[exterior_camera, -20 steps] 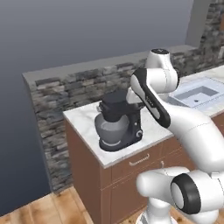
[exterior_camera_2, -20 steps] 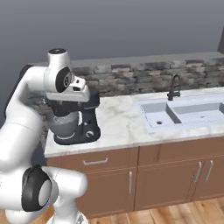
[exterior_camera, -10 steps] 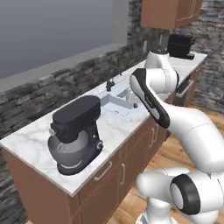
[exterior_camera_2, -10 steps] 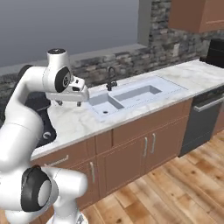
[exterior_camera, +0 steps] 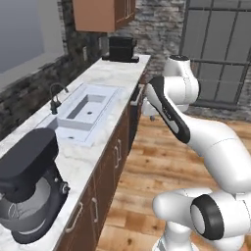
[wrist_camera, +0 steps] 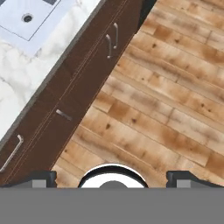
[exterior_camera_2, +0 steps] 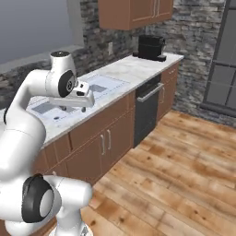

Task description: Navigate to the microwave.

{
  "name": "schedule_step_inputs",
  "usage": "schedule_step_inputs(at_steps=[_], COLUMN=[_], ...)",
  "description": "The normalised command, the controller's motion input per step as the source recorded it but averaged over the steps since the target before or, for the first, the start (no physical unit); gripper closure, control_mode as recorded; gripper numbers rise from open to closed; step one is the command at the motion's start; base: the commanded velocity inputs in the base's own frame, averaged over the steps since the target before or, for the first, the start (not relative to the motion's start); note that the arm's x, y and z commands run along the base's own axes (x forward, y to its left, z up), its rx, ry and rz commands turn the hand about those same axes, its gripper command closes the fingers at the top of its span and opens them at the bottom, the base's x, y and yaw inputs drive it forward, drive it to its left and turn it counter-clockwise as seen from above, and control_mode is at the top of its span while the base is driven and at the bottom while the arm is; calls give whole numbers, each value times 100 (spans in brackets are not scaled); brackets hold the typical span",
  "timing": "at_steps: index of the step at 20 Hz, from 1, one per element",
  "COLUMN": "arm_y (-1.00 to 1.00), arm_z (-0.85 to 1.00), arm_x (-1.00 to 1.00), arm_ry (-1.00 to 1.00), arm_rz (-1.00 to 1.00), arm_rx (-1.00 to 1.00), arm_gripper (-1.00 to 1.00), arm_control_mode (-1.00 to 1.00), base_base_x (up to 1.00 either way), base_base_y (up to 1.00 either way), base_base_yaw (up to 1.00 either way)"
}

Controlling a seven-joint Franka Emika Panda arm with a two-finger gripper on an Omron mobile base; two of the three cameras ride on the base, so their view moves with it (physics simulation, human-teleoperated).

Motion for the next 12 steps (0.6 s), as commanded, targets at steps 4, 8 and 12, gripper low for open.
schedule_step_inputs(at_steps=[4,8,12], arm_y=[0,0,0], arm_z=[0,0,0], arm_x=[0,0,0], arm_ry=[0,0,0], arm_rz=[0,0,0], arm_rx=[0,0,0], arm_gripper=[-100,-100,-100], arm_control_mode=[100,100,100], base_base_x=[0,0,-19], base_base_y=[-43,-38,-36], base_base_yaw=[-62,-57,-37])
